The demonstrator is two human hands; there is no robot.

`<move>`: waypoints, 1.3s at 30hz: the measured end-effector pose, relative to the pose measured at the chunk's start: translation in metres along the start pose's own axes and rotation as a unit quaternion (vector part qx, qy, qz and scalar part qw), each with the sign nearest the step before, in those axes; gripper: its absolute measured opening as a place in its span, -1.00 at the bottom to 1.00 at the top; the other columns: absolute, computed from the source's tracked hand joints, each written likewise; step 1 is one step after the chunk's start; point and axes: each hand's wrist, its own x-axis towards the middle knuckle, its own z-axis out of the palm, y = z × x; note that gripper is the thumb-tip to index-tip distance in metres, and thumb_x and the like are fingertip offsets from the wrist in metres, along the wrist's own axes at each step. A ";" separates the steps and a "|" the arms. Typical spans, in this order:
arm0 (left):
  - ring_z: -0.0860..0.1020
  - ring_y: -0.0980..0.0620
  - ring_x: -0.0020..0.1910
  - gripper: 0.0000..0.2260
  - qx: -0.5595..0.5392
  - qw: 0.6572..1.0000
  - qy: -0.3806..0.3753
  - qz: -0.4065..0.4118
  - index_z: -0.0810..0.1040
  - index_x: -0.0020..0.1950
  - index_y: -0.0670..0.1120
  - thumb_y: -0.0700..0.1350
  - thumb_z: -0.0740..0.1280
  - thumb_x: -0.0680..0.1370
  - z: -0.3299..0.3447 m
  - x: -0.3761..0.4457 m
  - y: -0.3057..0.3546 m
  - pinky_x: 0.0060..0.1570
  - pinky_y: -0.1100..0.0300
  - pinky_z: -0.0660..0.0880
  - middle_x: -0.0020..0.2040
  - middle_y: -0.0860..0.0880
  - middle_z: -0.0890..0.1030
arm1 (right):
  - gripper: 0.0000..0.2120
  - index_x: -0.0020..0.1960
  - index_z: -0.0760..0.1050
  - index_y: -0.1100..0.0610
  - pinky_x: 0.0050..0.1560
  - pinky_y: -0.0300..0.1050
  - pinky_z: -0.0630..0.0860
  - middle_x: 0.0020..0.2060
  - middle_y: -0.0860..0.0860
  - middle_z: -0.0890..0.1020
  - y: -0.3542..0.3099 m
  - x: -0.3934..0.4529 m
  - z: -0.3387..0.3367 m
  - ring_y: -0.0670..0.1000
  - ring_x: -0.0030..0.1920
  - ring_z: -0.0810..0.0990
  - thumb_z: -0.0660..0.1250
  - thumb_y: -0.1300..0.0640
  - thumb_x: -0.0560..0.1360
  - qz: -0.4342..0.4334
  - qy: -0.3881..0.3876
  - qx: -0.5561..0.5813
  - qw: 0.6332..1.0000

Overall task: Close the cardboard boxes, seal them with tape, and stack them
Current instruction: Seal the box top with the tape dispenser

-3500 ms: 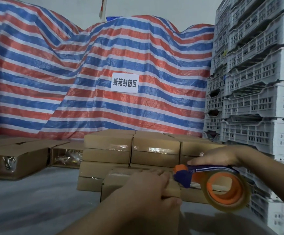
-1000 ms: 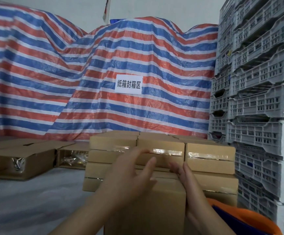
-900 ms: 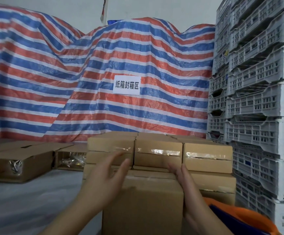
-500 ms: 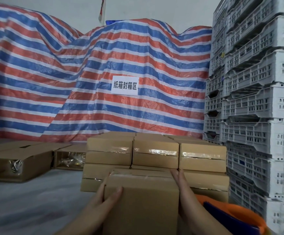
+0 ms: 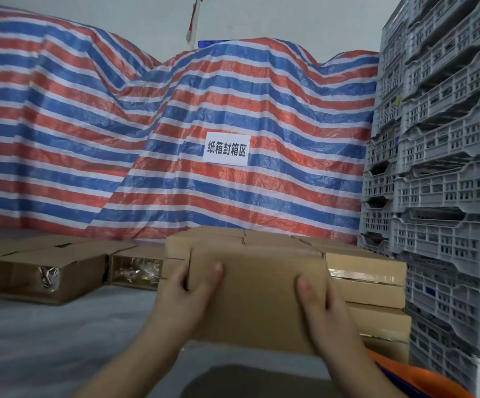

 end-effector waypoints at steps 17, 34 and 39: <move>0.56 -0.02 0.05 -0.54 -0.003 1.000 -0.020 0.004 0.43 0.36 -0.07 0.21 0.19 0.61 0.002 0.278 0.078 -0.07 0.10 0.48 0.10 -0.03 0.59 | -0.67 0.15 0.54 0.01 -0.37 -0.15 0.59 -0.14 0.01 0.72 -0.091 0.267 0.082 0.03 -0.22 0.72 0.13 -0.15 0.62 0.066 -0.022 0.154 0.986; 0.46 -0.19 -0.15 -0.76 0.069 0.968 -0.072 -0.231 0.36 -0.08 -0.16 0.01 0.19 0.64 0.010 0.388 0.004 -0.29 -0.17 0.40 -0.11 -0.23 0.46 | -0.60 0.23 0.51 0.17 -0.01 0.56 0.49 0.08 0.28 0.64 -0.010 0.390 0.133 0.33 0.07 0.62 0.15 -0.09 0.60 0.297 -0.094 -0.052 0.949; 0.53 -0.12 -0.25 -0.78 0.069 0.967 -0.068 -0.234 0.48 -0.08 -0.13 -0.03 0.17 0.63 0.008 0.395 -0.011 -0.29 -0.01 0.49 -0.22 -0.16 0.55 | -0.53 0.24 0.49 0.19 0.02 0.56 0.48 0.09 0.24 0.66 0.002 0.390 0.137 0.33 0.09 0.62 0.13 -0.16 0.60 0.300 -0.103 -0.036 0.948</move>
